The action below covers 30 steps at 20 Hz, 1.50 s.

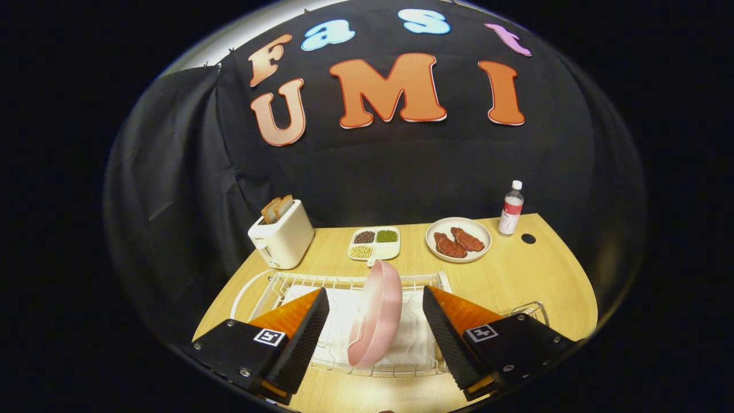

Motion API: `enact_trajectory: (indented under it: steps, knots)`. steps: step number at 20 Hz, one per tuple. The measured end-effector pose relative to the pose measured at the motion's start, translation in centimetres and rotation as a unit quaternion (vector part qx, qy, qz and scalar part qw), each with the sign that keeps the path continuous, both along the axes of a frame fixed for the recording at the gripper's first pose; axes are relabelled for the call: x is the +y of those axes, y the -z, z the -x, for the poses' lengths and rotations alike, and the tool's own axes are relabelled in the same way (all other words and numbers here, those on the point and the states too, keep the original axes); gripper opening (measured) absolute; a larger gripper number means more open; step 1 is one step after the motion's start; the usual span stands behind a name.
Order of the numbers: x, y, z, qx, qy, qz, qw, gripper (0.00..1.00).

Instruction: Take the plate from the dish rack, then take the spoon from the basket and place it into the plate.

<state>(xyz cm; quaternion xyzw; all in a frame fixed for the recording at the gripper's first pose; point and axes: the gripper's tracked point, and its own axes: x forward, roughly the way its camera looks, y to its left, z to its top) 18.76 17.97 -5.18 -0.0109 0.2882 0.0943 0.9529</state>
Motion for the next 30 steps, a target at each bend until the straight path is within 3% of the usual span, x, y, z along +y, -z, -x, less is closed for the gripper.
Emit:
enact_trajectory:
  steps: [4,8,10,13,17,23,30]
  knots:
    - [0.0,3.5,-2.1,0.053,0.027,-0.004,0.998,0.96]
    - [0.2,5.8,-2.8,0.092,0.036,0.000,0.995,0.85]
    - [0.1,6.6,-2.9,0.102,0.037,0.010,0.994,0.74]
    - [-0.2,7.0,-3.0,0.108,0.061,0.007,0.992,0.36]
    - [-3.0,6.9,-3.1,0.095,0.103,0.058,0.988,0.27]
    - [-3.6,6.1,-2.8,0.078,0.133,0.055,0.987,0.15]
    - [-3.8,4.4,-2.8,0.055,0.157,0.083,0.983,0.14]
